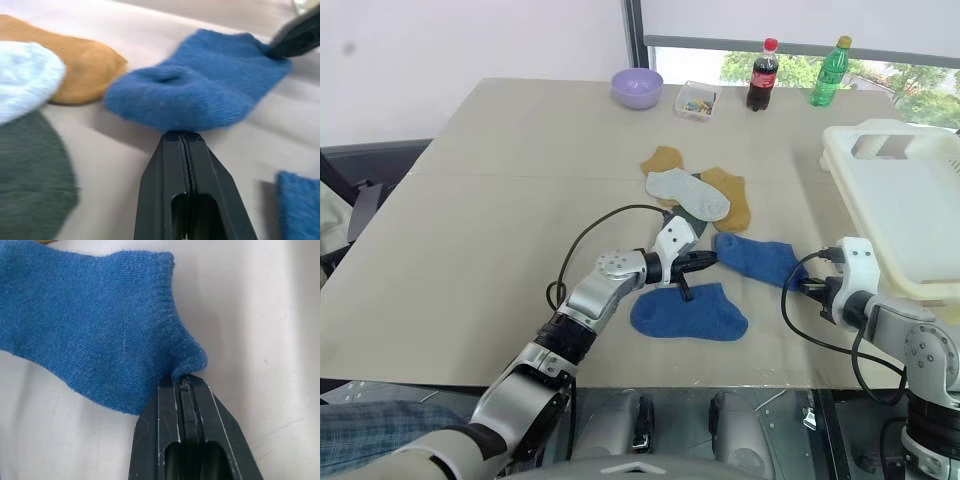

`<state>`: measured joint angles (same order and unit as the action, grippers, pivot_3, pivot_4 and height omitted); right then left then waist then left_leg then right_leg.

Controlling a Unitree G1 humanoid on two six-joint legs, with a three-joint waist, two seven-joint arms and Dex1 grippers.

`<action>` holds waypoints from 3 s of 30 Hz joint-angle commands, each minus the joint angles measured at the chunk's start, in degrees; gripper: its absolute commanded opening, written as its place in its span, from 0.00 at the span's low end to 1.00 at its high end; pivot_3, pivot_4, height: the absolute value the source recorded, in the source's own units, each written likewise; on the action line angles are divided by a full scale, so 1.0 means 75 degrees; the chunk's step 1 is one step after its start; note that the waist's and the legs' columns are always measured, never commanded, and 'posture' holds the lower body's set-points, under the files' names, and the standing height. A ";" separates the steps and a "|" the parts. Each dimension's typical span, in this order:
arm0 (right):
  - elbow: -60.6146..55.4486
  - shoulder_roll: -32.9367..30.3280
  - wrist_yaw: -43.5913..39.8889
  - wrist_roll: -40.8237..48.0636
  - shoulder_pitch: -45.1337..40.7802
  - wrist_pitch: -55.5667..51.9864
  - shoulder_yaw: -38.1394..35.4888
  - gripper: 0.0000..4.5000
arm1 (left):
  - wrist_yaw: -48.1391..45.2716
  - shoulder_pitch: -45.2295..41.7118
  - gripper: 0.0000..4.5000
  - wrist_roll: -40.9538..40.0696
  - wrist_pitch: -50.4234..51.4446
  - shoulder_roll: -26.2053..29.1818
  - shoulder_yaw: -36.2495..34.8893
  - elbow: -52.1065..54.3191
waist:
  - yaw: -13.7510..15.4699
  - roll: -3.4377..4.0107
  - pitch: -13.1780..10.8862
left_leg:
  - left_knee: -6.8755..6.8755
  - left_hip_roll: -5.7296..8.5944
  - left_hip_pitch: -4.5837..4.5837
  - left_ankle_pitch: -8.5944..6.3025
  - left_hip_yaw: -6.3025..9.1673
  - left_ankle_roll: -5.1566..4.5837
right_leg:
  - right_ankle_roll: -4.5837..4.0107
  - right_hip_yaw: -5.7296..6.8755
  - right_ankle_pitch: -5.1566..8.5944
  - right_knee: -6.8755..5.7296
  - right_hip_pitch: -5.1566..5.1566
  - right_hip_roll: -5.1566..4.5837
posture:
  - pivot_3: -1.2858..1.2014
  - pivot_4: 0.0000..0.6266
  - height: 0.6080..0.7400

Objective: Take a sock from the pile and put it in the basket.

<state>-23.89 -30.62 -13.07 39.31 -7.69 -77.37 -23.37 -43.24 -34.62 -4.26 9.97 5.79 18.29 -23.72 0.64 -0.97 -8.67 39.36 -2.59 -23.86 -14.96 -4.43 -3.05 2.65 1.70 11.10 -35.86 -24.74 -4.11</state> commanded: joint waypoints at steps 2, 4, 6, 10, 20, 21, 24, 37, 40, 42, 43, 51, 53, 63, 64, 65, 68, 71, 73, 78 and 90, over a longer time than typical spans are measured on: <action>-0.0432 -0.0062 -0.0290 0.0299 0.0168 -0.0360 0.0072 0.00 | -0.0005 0.0078 0.01 0.0101 -0.0844 -0.0084 -0.0028 0.0095 | 0.0006 0.0000 0.0000 | -0.0002 0.0000 -0.0002 0.0000 0.0000 0.0000 | -0.0014 0.0000 -0.0008 0.0000 -0.0001 0.0000 | 0.52 0.24 0.97; -0.0628 -0.0188 -0.0500 0.0487 0.0308 -0.0555 0.0049 0.00 | -0.0010 0.0161 0.01 0.0127 -0.1007 -0.0093 -0.0012 0.0153 | 0.0013 0.0001 0.0000 | -0.0005 0.0000 -0.0005 0.0000 0.0000 0.0000 | -0.0020 0.0000 -0.0011 0.0002 -0.0004 -0.0001 | 0.52 0.24 0.97; -0.0830 -0.0241 -0.0645 0.0697 0.0397 -0.0761 -0.0052 0.00 | -0.0031 0.0281 0.01 0.0084 -0.1045 -0.0099 -0.0044 0.0248 | 0.0013 0.0001 0.0000 | -0.0014 0.0001 -0.0005 -0.0001 0.0002 0.0000 | -0.0023 0.0002 -0.0012 0.0005 -0.0004 0.0000 | 0.52 0.24 0.97; -0.0885 -0.0235 -0.0629 0.0704 0.0364 -0.0878 -0.0154 0.00 | -0.0075 0.0405 0.01 0.0219 -0.1435 -0.0015 0.0030 0.0290 | 0.0010 0.0000 -0.0001 | -0.0016 0.0001 -0.0008 -0.0001 0.0001 0.0000 | -0.0022 0.0001 -0.0011 0.0008 -0.0006 -0.0001 | 0.52 0.24 0.97; -0.0719 -0.0172 -0.0538 0.0501 0.0291 -0.0807 -0.0063 0.00 | -0.0034 0.0418 0.01 0.1007 -0.3638 0.0386 0.0281 0.0152 | 0.0016 0.0000 -0.0001 | -0.0015 0.0001 -0.0007 -0.0001 -0.0002 0.0000 | -0.0022 0.0002 -0.0011 0.0010 -0.0006 -0.0003 | 0.52 0.24 0.97; -0.0701 -0.0187 -0.0544 0.0476 0.0303 -0.0788 -0.0049 0.00 | -0.0047 0.0419 0.01 0.1035 -0.3693 0.0423 0.0288 0.0123 | 0.0015 0.0000 -0.0001 | -0.0015 0.0001 -0.0007 -0.0001 -0.0002 0.0000 | -0.0021 0.0002 -0.0011 0.0010 -0.0006 -0.0004 | 0.52 0.24 0.97; -0.0684 -0.0206 -0.0577 0.0464 0.0301 -0.0793 -0.0040 0.00 | 0.0138 0.0452 0.20 0.1247 -0.3981 0.0535 0.0304 0.0052 | 0.0015 0.0001 -0.0001 | -0.0015 0.0000 -0.0007 -0.0001 -0.0001 0.0000 | -0.0020 0.0003 -0.0010 0.0010 -0.0006 -0.0004 | 0.52 0.24 0.97; -0.0649 -0.0285 -0.0699 0.0459 0.0346 -0.0827 0.0059 0.00 | 0.0198 0.1165 0.42 -0.1033 -0.0054 -0.0306 -0.0703 0.1141 | -0.0003 0.0000 -0.0001 | -0.0014 -0.0012 -0.0006 -0.0001 -0.0001 0.0000 | 0.0004 0.0002 0.0004 0.0009 -0.0005 -0.0003 | 0.52 0.24 0.97; -0.0626 -0.0298 -0.0714 0.0429 0.0325 -0.0810 0.0083 0.00 | 0.0090 0.1306 0.42 -0.1561 0.1650 -0.0263 -0.0754 0.1643 | -0.0001 0.0001 0.0000 | -0.0014 -0.0008 -0.0006 -0.0001 0.0005 0.0000 | 0.0007 0.0008 0.0006 0.0007 -0.0005 0.0004 | 0.52 0.24 0.97; -0.0618 -0.0285 -0.0702 0.0409 0.0312 -0.0791 0.0115 0.00 | 0.0161 0.1304 0.42 -0.2296 0.3033 -0.0383 -0.1043 0.1942 | 0.0005 0.0001 0.0000 | -0.0015 -0.0007 -0.0004 -0.0001 0.0008 0.0000 | 0.0007 0.0010 0.0007 0.0007 -0.0003 0.0005 | 0.52 0.24 0.97; -0.0613 -0.0279 -0.0698 0.0400 0.0304 -0.0784 0.0128 0.00 | 0.0208 0.1284 0.42 -0.2564 0.3478 -0.0442 -0.1186 0.2042 | 0.0002 0.0001 0.0000 | -0.0014 -0.0007 -0.0004 -0.0001 0.0009 0.0000 | 0.0008 0.0010 0.0007 0.0007 -0.0003 0.0005 | 0.52 0.24 0.97; -0.0655 -0.0213 -0.0669 0.0350 0.0333 -0.0738 0.0147 0.00 | 0.0447 0.1094 0.42 -0.4026 0.5559 -0.0586 -0.2140 0.2422 | 0.0001 -0.0001 -0.0002 | -0.0013 -0.0002 -0.0004 -0.0001 0.0012 0.0000 | 0.0008 0.0009 0.0007 0.0007 -0.0003 0.0006 | 0.52 0.24 0.97; -0.0666 -0.0196 -0.0662 0.0335 0.0351 -0.0724 0.0149 0.00 | 0.0499 0.1085 0.42 -0.4184 0.5702 -0.0606 -0.2272 0.2463 | 0.0000 -0.0001 -0.0002 | -0.0013 -0.0002 -0.0004 -0.0001 0.0011 0.0000 | 0.0007 0.0009 0.0007 0.0007 -0.0003 0.0006 | 0.52 0.24 0.97; -0.0721 -0.0148 -0.0640 0.0304 0.0418 -0.0697 0.0133 0.00 | 0.0233 0.1093 0.42 -0.4865 0.5930 -0.0553 -0.2535 0.2651 | 0.0001 -0.0002 -0.0002 | -0.0012 0.0001 -0.0004 -0.0001 0.0011 0.0000 | 0.0005 0.0007 0.0006 0.0007 -0.0002 0.0004 | 0.52 0.24 0.97; -0.0725 -0.0145 -0.0639 0.0303 0.0422 -0.0695 0.0136 0.00 | 0.0238 0.1101 0.42 -0.4914 0.5924 -0.0567 -0.2572 0.2652 | 0.0001 -0.0002 -0.0002 | -0.0012 0.0001 -0.0004 -0.0001 0.0011 0.0000 | 0.0005 0.0007 0.0006 0.0007 -0.0002 0.0004 | 0.52 0.24 0.97; -0.0713 -0.0142 -0.0638 0.0298 0.0408 -0.0690 0.0146 0.00 | 0.0276 0.1101 0.42 -0.4913 0.5945 -0.0553 -0.2568 0.2638 | 0.0001 -0.0003 -0.0003 | -0.0012 0.0001 -0.0004 -0.0001 0.0010 0.0000 | 0.0005 0.0007 0.0006 0.0007 -0.0003 0.0004 | 0.52 0.24 0.97; -0.0680 -0.0149 -0.0643 0.0285 0.0364 -0.0675 0.0175 0.00 | 0.0255 0.1122 0.42 -0.4825 0.5899 -0.0483 -0.2426 0.2634 | 0.0000 -0.0003 -0.0003 | -0.0012 0.0001 -0.0003 -0.0001 0.0011 0.0000 | 0.0005 0.0007 0.0006 0.0007 -0.0003 0.0004 | 0.52 0.24 0.97; -0.0667 -0.0166 -0.0657 0.0274 0.0347 -0.0659 0.0199 0.00 | 0.0357 0.1134 0.42 -0.4847 0.5914 -0.0513 -0.2467 0.2595 | 0.0000 -0.0003 -0.0003 | -0.0012 0.0001 -0.0003 -0.0001 0.0010 0.0000 | 0.0005 0.0006 0.0006 0.0008 -0.0003 0.0004 | 0.52 0.24 0.97; -0.0658 -0.0182 -0.0671 0.0259 0.0354 -0.0637 0.0215 0.00 | 0.0439 0.1149 0.42 -0.4754 0.5874 -0.0474 -0.2450 0.2573 | -0.0003 -0.0003 -0.0003 | -0.0012 0.0001 -0.0004 -0.0001 0.0010 0.0000 | 0.0005 0.0006 0.0006 0.0008 -0.0003 0.0004 | 0.52 0.24 0.97; -0.0674 -0.0166 -0.0672 0.0234 0.0360 -0.0636 0.0223 0.00 | 0.0579 0.1175 0.05 -0.4778 0.5814 -0.0427 -0.2580 0.2573 | -0.0003 -0.0003 -0.0003 | -0.0012 0.0001 -0.0003 -0.0001 0.0011 0.0000 | 0.0005 0.0006 0.0006 0.0008 -0.0003 0.0004 | 0.52 0.24 0.97; -0.1003 0.0138 -0.0657 0.0530 0.0068 -0.0678 -0.0089 0.00 | 0.0545 0.1630 0.02 -0.5112 0.6024 0.0071 -0.2760 0.3351 | -0.0032 -0.0004 -0.0004 | -0.0012 -0.0002 -0.0003 -0.0001 0.0010 0.0000 | 0.0005 0.0006 0.0006 0.0008 -0.0004 0.0003 | 0.52 0.24 0.97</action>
<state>-29.16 -30.50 -18.12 41.64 -5.70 -82.22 -22.53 -37.57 -23.24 -40.24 54.81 5.59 -1.92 -3.44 0.40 -1.00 -8.70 39.26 -2.61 -23.88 -14.97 -4.35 -3.05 2.69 1.74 11.15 -35.80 -24.77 -4.08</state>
